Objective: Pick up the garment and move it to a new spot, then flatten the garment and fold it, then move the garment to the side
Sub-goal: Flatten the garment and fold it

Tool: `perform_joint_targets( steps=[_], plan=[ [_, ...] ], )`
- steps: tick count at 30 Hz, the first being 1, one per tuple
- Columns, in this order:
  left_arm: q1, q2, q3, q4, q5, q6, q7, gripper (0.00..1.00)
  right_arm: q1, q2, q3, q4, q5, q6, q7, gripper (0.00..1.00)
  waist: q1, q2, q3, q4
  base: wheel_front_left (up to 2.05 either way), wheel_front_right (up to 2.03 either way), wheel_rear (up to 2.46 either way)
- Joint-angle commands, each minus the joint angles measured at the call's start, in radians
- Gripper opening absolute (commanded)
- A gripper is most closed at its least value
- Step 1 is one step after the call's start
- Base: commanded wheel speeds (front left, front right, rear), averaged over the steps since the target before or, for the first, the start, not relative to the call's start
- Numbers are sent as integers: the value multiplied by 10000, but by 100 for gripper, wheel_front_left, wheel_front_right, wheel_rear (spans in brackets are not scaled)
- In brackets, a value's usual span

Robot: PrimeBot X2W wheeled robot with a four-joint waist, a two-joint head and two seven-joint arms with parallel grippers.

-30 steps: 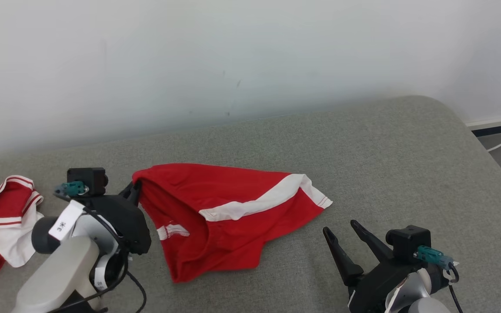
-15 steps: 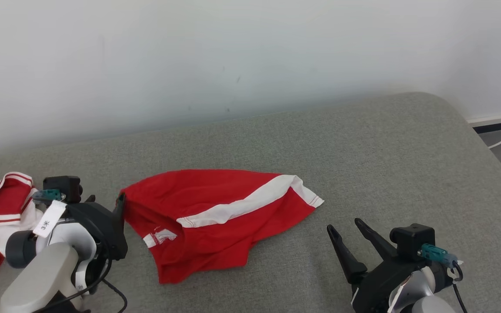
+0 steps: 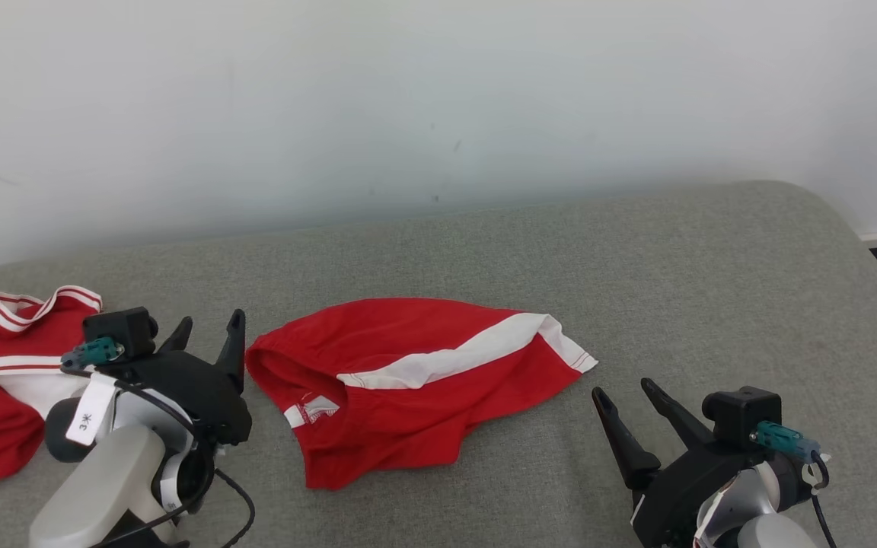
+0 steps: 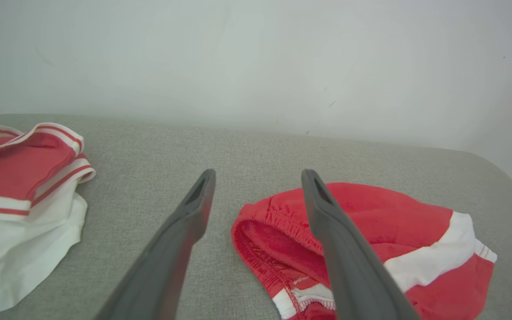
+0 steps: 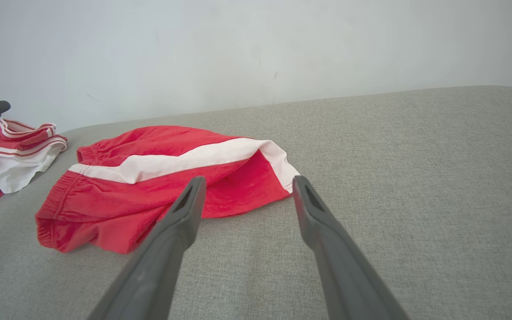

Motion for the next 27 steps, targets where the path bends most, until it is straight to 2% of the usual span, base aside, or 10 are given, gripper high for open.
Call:
perform_joint_targets(
  steps=[1, 8, 20, 27],
  plan=[
    [107, 2, -2, -124, 4, -23, -81, 100, 43, -39, -84, -36, -97, -3, 46, 100, 0, -1, -64, 90, 0, 0, 0],
    [595, -86, -262, -1108, 88, 150, 16, 100, 233, -40, -507, -210, -398, -3, 139, 100, 0, -1, -172, 296, 0, 0, 0],
    [1392, -331, -894, -2580, -113, 511, 1188, 100, 429, -37, -1126, -331, -832, -3, 391, 100, 0, -1, -188, 493, 0, 0, 0],
    [1909, -306, -821, -3564, 117, 863, 416, 100, 558, -40, -1106, -316, -703, -3, 363, 100, 0, -1, -274, 462, 0, 0, 0]
  ],
)
